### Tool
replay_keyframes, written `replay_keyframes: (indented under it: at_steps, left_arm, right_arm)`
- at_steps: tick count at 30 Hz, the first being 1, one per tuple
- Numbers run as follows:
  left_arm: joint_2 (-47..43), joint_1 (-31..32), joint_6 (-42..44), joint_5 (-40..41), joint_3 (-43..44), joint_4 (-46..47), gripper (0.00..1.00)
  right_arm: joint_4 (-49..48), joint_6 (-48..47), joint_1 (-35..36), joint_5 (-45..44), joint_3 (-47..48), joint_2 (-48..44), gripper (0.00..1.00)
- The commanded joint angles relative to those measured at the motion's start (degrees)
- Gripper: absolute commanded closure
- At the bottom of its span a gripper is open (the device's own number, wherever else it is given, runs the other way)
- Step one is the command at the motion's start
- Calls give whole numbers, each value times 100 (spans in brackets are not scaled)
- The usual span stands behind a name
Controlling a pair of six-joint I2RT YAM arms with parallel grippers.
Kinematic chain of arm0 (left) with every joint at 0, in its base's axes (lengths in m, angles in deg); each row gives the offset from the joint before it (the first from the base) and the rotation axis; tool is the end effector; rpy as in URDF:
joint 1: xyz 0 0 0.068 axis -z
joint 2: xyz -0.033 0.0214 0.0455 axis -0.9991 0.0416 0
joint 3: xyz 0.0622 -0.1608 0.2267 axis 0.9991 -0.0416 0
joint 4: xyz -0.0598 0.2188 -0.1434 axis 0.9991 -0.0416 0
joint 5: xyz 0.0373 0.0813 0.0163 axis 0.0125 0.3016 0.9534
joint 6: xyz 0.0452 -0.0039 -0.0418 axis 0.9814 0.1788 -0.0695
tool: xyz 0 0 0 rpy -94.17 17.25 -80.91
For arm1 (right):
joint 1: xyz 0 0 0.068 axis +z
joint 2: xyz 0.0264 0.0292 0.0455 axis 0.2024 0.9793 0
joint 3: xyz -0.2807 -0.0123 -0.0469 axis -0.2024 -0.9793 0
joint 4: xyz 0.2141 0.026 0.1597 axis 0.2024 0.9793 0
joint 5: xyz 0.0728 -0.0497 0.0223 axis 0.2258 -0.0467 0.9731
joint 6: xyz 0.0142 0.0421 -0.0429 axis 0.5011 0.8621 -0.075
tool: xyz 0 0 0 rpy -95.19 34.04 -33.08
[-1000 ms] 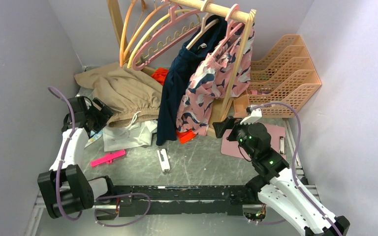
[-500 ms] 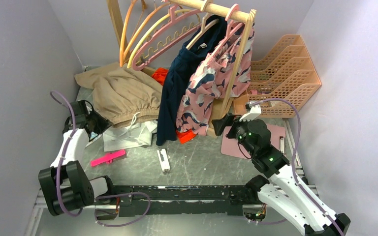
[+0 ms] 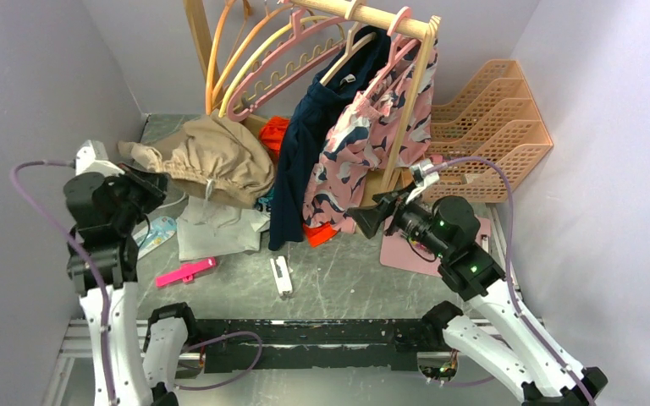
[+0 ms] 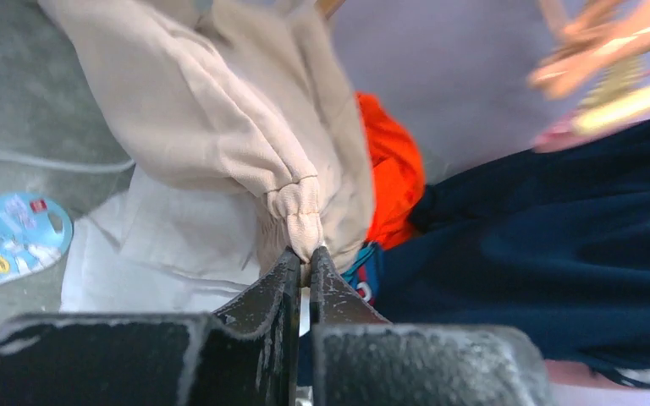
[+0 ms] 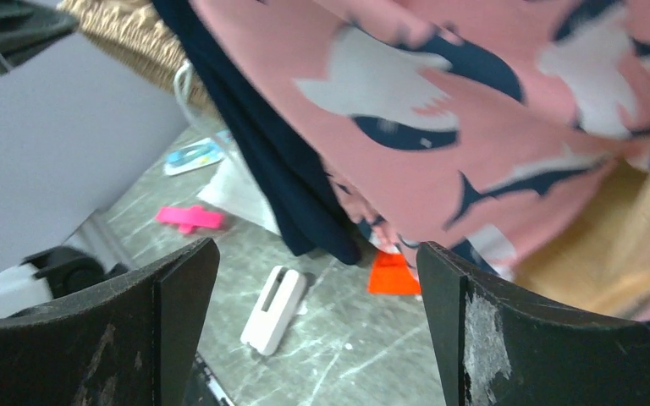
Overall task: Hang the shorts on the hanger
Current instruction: Adjust the shorts at the center of the board.
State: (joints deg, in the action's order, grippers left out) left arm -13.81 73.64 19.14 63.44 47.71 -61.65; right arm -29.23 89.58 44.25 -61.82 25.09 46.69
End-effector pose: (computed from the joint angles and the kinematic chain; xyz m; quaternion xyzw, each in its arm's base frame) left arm 0.1532 0.0271 0.3813 -0.2801 0.7547 -0.2055 0.5566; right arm 0.1369 0.0963 0.3408 -0.1275 0.7300 0.3551 0.5700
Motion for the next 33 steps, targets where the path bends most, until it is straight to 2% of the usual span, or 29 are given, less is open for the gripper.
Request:
replay_keyframes:
  at_steps: [1,5,10,16,21,26,33]
  left_arm:
    - [-201,87,357,286,1153,-938,93]
    - [-135,184,660,107,2148,-1093,93]
    - [31,236,815,-1369,2912,-512,93]
    - [-44,300,548,-3255,2633,602,93]
    - [-245,459,366,-4238,2223,1290,93]
    - [-359,779,763,-4408,2172,1048,93]
    - [-475,980,1139,-4467,2211,822,93]
  right_arm:
    - [-388,-340,-20,1388,573,318,9]
    - [-375,-506,198,1658,1127,680,9]
    - [-453,-513,500,1927,1985,1221,11]
    - [-163,-916,1436,1508,2953,1858,11]
    - [180,-1472,2784,433,3495,2384,11]
    - [-110,-1951,3768,-884,3376,2648,12]
    - [-702,-2530,4291,-1880,3683,3011,12]
